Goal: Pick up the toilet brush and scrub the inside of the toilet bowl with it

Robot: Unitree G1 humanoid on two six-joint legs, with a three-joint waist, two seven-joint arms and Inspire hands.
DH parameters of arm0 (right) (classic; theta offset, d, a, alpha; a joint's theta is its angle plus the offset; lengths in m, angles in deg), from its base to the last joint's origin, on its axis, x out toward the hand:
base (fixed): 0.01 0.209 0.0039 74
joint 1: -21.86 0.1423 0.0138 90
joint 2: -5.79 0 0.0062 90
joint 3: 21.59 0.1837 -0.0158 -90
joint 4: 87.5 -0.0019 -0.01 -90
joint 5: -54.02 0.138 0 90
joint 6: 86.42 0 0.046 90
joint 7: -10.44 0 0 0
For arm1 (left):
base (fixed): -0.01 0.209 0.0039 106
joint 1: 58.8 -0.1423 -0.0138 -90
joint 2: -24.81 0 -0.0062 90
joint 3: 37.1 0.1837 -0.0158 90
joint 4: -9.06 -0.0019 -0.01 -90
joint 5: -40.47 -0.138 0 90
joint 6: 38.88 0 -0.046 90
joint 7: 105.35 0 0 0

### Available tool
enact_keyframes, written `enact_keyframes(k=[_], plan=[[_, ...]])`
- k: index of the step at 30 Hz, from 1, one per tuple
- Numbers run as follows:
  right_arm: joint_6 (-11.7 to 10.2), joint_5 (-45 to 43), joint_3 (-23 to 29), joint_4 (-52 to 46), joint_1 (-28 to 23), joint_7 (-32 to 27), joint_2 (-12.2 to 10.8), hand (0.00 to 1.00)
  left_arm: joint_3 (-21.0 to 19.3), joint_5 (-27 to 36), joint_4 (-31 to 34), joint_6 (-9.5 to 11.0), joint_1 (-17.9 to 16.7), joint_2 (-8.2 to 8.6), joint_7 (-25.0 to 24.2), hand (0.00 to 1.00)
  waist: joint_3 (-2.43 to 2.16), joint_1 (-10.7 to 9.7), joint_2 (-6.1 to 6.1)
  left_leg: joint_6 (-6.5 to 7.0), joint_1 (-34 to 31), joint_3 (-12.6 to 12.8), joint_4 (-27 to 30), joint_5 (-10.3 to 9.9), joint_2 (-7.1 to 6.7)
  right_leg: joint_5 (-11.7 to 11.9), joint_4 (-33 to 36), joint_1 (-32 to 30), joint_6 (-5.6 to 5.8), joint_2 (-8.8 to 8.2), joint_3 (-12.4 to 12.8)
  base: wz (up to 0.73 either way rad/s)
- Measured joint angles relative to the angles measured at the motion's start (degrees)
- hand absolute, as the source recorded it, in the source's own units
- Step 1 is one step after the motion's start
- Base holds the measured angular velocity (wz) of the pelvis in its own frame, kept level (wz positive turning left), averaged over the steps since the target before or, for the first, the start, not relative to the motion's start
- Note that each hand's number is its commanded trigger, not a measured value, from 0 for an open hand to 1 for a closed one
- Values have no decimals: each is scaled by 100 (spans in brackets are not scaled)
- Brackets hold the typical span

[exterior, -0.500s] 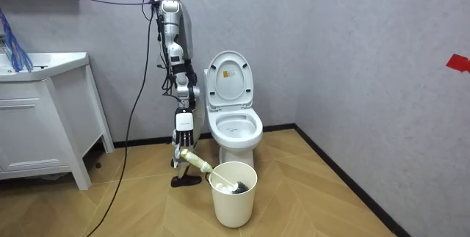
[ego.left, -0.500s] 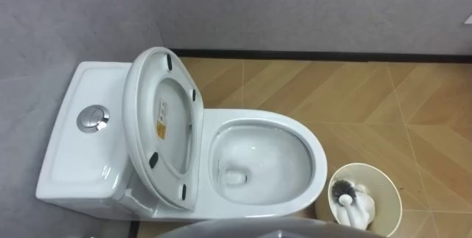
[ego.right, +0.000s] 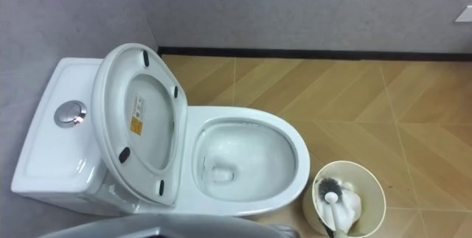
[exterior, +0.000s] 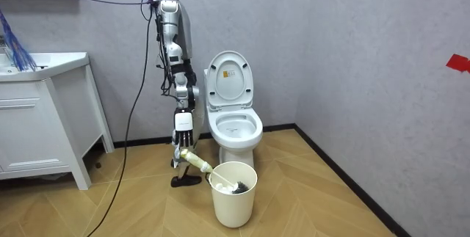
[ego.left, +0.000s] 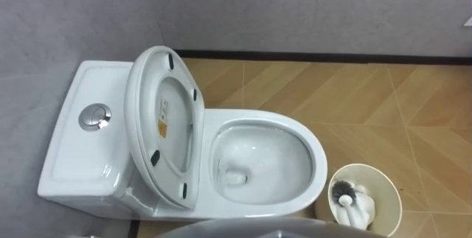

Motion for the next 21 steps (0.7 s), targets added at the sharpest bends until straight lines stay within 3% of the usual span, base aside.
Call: enact_keyframes(k=[14, 21], plan=[[-215, 1682, 1010, -14, -138, -1013, 14, 0, -468, -26, 105, 45, -99, -8, 210, 0, 1, -182, 10, 0, -6, -8, -1, 0, -2, -1, -6, -10, 0, -6, 19, 0], [-260, 2684, 1655, -491, -221, -1585, 54, 0, -871, -22, 319, 107, -183, -17, 350, 0, -10, -238, -55, 0, -48, 1, -1, 0, -3, 1, -2, -58, 3, -6, 32, -1]])
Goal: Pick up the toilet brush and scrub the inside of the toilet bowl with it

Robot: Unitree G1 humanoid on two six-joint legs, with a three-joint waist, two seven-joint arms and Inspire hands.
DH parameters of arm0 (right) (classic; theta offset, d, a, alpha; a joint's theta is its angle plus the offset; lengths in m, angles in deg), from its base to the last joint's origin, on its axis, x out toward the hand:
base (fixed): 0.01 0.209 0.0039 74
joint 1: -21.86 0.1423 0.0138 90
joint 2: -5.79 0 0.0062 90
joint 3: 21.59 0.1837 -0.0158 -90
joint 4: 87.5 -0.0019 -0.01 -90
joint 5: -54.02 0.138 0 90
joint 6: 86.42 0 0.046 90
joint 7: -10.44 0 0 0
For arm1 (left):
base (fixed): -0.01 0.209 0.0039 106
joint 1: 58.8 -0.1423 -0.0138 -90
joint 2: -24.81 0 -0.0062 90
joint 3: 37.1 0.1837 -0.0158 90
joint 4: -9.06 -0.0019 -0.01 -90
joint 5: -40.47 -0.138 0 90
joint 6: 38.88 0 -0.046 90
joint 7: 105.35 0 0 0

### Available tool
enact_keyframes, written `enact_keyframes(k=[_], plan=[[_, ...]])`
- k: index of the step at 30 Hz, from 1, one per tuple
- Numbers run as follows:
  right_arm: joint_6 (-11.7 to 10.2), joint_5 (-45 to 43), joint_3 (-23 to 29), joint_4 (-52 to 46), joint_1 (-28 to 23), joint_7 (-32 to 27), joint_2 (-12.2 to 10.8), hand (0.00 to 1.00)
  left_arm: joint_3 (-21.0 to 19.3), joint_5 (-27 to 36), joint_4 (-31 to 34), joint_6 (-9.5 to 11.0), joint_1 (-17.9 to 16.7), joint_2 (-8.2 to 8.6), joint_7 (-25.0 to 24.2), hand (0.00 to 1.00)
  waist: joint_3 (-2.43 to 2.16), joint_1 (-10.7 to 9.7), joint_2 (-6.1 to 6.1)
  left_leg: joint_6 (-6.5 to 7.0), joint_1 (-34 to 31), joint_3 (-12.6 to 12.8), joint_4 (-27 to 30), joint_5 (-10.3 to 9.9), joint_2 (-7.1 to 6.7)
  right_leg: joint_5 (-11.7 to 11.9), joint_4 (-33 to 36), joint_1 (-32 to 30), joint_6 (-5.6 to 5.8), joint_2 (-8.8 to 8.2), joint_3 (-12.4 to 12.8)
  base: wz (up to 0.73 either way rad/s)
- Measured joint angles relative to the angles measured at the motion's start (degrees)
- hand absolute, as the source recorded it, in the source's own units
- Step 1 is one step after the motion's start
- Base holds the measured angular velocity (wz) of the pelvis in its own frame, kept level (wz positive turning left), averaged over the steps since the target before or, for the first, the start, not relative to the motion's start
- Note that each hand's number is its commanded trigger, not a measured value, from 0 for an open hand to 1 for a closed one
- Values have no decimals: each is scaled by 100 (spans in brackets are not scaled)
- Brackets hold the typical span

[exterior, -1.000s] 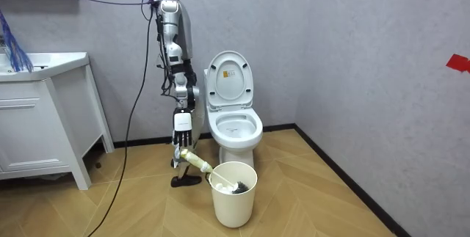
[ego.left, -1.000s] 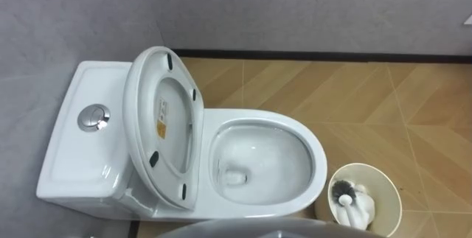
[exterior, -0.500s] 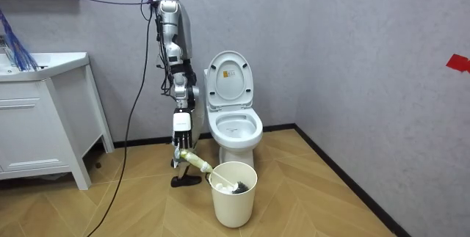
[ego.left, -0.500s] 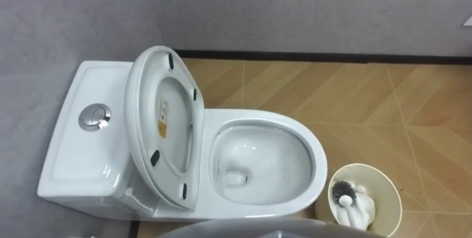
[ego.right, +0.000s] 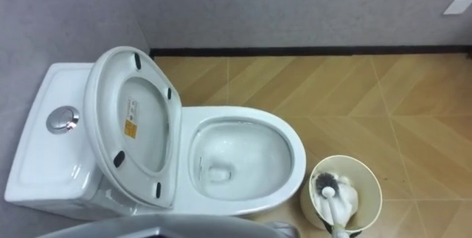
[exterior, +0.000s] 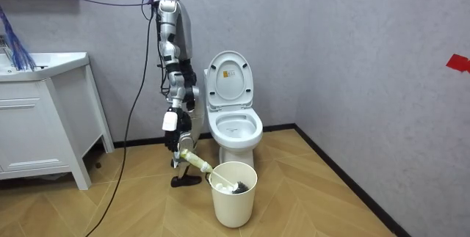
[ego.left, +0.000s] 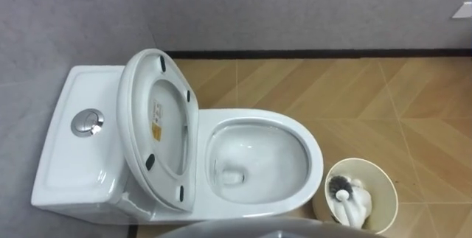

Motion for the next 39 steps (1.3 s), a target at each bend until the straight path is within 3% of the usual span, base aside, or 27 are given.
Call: enact_keyframes(k=[6, 10, 15, 20, 24, 27, 30, 35, 39], plan=[[-135, 159, 138, -740, 98, -425, 198, 0, -8, 8, 239, 87, -11, -44, 31, 0, -3, -30, -79, 0, -83, 32, 2, 0, -2, 26, 7, -93, 10, 6, 4, -2], [-369, 100, 91, -1209, 269, -684, 296, 0, 28, 9, 258, 244, 48, -104, 163, 0, -2, 25, -100, 1, -169, 62, 10, 1, 2, 62, 14, -213, 17, 33, 61, -9], [-492, -441, -455, -1529, 394, -843, 300, 0, 308, 15, 257, 444, 166, -192, 176, 0, -13, 136, -125, 6, -476, 163, 63, -2, 20, 155, 20, -523, 37, 53, 115, -8], [-620, -753, -829, -1520, 676, -654, 303, 0, 417, 18, 233, 643, 257, -287, 219, 0, 24, 137, -141, 74, -820, 152, 343, -45, 26, 187, 167, -790, 44, 30, 103, -2], [-737, -756, -1229, -1379, 773, -484, 368, 0, 649, 36, 160, 746, 438, -333, 313, 0, 16, 199, -98, 118, -1317, 137, 699, -131, 65, 185, 390, -1207, 48, 34, 68, 2], [-801, -787, -1476, -896, 984, -296, 438, 0, 871, 198, 119, 825, 612, -377, 301, 0, 66, 242, -18, 149, -1794, 117, 1171, -271, 143, 184, 634, -1545, 48, 35, -22, 8], [-787, -778, -1485, -555, 1313, -214, 477, 0, 937, 470, 74, 912, 891, -420, 301, 0, 77, 286, 78, 180, -2369, 68, 1492, -376, 185, 145, 1063, -2143, 63, 44, -51, 1], [-778, -775, -1516, -288, 1491, -219, 633, 0, 958, 547, 89, 940, 1040, -557, 317, 0, 81, 285, 97, 226, -2952, 32, 1849, -401, 179, 120, 1436, -2733, 86, 20, -60, 1], [-779, -776, -1834, -83, 1567, -184, 796, 0, 1176, 581, 83, 934, 1092, -637, 413, 0, 74, 337, 109, 266, -3388, -18, 2039, -365, 179, 145, 1619, -3154, 112, -13, -103, 3]])
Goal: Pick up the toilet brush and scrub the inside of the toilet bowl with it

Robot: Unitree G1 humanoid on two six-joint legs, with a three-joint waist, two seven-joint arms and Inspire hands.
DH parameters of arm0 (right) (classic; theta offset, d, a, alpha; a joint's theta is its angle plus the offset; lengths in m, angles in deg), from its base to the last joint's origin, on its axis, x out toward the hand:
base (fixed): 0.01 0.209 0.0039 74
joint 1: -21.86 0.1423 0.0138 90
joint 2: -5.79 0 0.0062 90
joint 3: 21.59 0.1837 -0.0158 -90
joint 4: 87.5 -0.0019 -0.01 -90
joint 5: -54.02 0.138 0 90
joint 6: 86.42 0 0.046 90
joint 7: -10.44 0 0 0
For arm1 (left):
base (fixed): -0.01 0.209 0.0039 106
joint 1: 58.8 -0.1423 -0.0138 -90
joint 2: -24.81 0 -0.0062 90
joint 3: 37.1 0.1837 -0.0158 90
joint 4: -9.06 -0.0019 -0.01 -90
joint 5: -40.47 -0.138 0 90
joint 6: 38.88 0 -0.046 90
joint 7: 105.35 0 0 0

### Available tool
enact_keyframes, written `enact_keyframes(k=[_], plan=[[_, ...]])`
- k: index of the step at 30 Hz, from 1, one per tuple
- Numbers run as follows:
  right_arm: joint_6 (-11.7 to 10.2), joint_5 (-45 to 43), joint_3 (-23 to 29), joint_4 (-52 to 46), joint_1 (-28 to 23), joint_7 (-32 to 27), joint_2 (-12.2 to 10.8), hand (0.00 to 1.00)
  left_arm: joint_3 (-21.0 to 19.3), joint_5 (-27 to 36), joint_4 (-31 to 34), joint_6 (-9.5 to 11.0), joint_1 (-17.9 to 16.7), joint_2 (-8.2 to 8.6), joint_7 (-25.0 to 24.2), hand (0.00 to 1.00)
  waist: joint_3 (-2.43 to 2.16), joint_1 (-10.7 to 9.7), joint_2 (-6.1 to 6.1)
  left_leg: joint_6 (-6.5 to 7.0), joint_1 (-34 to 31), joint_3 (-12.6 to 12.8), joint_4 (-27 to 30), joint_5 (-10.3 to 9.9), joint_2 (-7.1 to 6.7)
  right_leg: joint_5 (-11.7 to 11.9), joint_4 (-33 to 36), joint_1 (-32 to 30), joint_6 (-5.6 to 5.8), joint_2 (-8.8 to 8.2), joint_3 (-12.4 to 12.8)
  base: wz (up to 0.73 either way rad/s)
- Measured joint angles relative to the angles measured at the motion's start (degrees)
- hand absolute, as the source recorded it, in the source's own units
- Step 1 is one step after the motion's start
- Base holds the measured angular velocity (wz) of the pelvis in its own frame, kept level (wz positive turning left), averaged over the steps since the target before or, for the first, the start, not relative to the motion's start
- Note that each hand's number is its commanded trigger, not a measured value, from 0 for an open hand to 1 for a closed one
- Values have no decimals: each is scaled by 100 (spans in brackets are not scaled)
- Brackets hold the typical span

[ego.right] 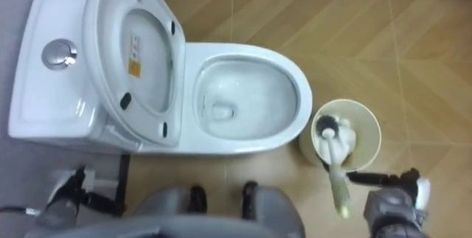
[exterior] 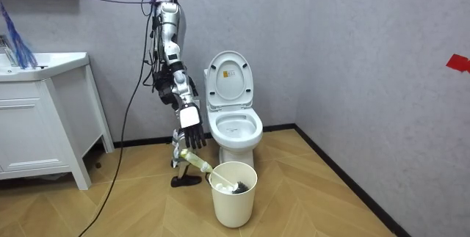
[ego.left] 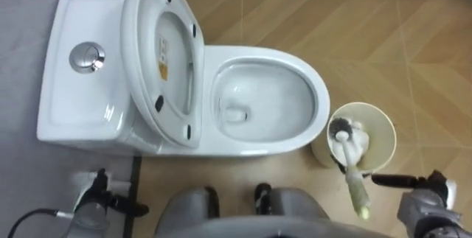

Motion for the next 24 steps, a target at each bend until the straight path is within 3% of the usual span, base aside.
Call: enact_keyframes(k=[6, 12, 15, 19, 24], plan=[[82, 8, -307, 266, 111, 323, 7, 0, 334, 125, -15, -6, 152, -5, 65, 0, 15, 74, -16, 60, -458, -41, 38, 119, -98, 62, 179, -494, 17, -114, -63, 7], [117, 143, -523, 368, 288, 540, 14, 0, 601, 330, -178, 8, 356, -10, 249, 0, 41, 97, -8, 83, -818, -84, 178, 109, -108, 56, 234, -792, 33, -103, -89, 2], [114, 328, -536, 374, 381, 566, 25, 0, 710, 339, -187, 67, 490, 1, 294, 0, 71, 213, 21, 93, -936, -80, 205, 102, -108, 45, 320, -931, 44, -122, -91, 0], [103, 441, -648, 360, 590, 569, 92, 0, 893, 339, -183, 113, 580, 12, 437, 0, 99, 239, 72, 110, -1131, -33, 317, 66, -141, -49, 590, -1207, 41, -195, -109, -2], [97, 428, -637, 316, 760, 569, 216, 0, 896, 559, -177, 116, 668, 9, 534, 0, 95, 218, 95, 113, -1427, -55, 501, 45, -203, -184, 879, -1550, 20, -292, -161, 8]])
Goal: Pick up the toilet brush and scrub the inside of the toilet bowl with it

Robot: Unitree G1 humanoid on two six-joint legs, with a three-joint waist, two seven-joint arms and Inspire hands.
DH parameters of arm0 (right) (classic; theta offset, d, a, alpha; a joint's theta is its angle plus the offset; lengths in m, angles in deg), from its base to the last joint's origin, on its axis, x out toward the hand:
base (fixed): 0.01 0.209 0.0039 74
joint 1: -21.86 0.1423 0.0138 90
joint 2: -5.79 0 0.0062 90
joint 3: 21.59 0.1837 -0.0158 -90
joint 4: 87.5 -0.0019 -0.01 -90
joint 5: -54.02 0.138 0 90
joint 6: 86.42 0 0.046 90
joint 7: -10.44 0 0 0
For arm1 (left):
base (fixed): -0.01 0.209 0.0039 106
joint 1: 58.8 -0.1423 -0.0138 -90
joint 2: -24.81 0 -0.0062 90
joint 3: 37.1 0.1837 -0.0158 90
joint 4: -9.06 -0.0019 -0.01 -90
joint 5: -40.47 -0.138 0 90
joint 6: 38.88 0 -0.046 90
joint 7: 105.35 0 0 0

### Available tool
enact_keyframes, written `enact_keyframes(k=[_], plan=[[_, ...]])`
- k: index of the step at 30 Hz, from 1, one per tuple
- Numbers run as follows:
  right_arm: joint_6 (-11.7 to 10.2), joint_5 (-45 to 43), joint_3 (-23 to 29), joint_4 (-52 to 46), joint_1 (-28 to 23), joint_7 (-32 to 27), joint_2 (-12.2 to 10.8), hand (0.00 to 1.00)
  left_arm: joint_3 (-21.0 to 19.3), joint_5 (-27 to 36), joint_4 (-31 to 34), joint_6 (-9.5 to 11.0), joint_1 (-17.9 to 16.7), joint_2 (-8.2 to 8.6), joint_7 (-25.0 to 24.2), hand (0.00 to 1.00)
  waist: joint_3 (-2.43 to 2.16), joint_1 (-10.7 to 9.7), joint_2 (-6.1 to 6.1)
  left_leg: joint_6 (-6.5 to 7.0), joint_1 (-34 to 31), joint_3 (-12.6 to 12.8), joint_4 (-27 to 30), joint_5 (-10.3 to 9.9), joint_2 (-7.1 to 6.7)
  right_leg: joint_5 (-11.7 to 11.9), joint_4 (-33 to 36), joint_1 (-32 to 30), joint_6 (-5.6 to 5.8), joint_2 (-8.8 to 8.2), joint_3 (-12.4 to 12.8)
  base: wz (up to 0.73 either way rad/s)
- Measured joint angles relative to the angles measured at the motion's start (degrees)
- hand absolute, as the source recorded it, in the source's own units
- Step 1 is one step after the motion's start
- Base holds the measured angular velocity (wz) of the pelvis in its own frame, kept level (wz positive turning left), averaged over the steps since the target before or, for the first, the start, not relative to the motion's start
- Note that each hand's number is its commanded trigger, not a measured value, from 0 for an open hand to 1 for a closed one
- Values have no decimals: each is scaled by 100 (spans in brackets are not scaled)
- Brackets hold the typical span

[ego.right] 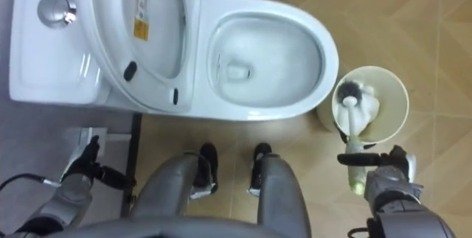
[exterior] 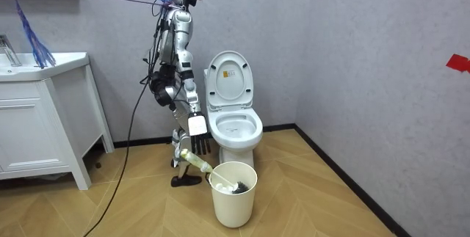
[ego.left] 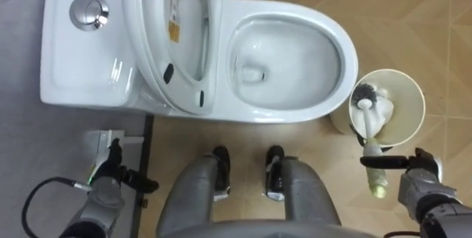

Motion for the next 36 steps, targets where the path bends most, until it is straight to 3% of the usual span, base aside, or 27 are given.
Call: enact_keyframes(k=[11, 15, 26, 36], plan=[[-39, 174, -67, -80, 86, 34, 120, 0, 118, 24, 11, -17, 39, -43, 117, 0, -2, 33, -8, 1, -619, -98, 513, -99, 2, -149, 479, -544, -20, -33, -80, 6], [-12, 289, -81, 117, 195, 163, 138, 0, 118, 11, 119, -12, 81, -54, 118, 0, 19, 13, -48, 25, -1016, -104, 819, -138, -90, -304, 957, -996, -23, -168, -76, 12], [150, 825, -642, 399, 228, 769, 182, 0, 329, 406, 263, -138, 73, -130, 103, 0, 21, 39, -22, -10, -1956, -250, 1799, -383, -85, -563, 1849, -1835, -80, -196, -119, 5], [163, 822, -1082, 525, 268, 1094, 399, 0, 558, 675, 341, -170, 197, -128, 102, 0, 32, 288, 53, -6, -2589, -254, 2277, -436, -105, -653, 2378, -2450, -118, -306, -145, 4]])
